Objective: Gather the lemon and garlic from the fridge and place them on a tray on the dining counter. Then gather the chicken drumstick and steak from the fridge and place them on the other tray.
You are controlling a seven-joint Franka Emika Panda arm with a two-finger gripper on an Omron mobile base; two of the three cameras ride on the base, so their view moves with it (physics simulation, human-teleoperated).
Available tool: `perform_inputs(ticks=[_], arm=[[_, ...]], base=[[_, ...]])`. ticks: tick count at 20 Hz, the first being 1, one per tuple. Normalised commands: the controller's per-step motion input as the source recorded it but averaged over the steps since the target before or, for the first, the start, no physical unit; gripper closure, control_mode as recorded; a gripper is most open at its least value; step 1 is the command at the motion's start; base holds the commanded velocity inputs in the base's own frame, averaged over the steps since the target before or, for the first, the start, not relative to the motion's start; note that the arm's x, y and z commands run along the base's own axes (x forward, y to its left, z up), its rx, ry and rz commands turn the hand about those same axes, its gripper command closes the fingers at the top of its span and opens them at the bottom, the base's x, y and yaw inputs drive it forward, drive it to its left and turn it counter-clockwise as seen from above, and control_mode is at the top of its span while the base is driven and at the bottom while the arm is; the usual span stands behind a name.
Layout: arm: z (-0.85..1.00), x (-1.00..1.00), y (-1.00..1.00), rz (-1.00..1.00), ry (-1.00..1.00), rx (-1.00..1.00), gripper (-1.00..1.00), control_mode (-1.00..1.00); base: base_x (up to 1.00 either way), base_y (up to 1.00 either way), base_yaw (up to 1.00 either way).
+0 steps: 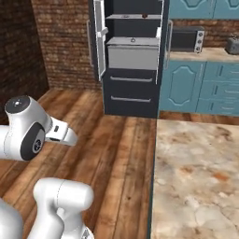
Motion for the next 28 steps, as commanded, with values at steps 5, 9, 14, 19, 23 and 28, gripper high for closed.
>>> perform_inputs(ticks=[5, 9, 14, 19, 23, 28], arm=[[0.0, 0.0, 0.0, 0.0, 0.0, 0.0, -1.0, 1.0], [0.0, 0.0, 0.0, 0.0, 0.0, 0.0, -1.0, 1.0], [0.0, 0.0, 0.0, 0.0, 0.0, 0.0, -1.0, 1.0], [0.0, 0.0, 0.0, 0.0, 0.0, 0.0, -1.0, 1.0], [0.0, 0.0, 0.0, 0.0, 0.0, 0.0, -1.0, 1.0], [0.0, 0.0, 0.0, 0.0, 0.0, 0.0, -1.0, 1.0]], base=[[1.0, -0.01, 0.07], [1.0, -0.09, 0.04], [1.0, -0.11, 0.01], [1.0, -0.14, 0.0], [1.0, -0.16, 0.02], [1.0, -0.21, 0.04]])
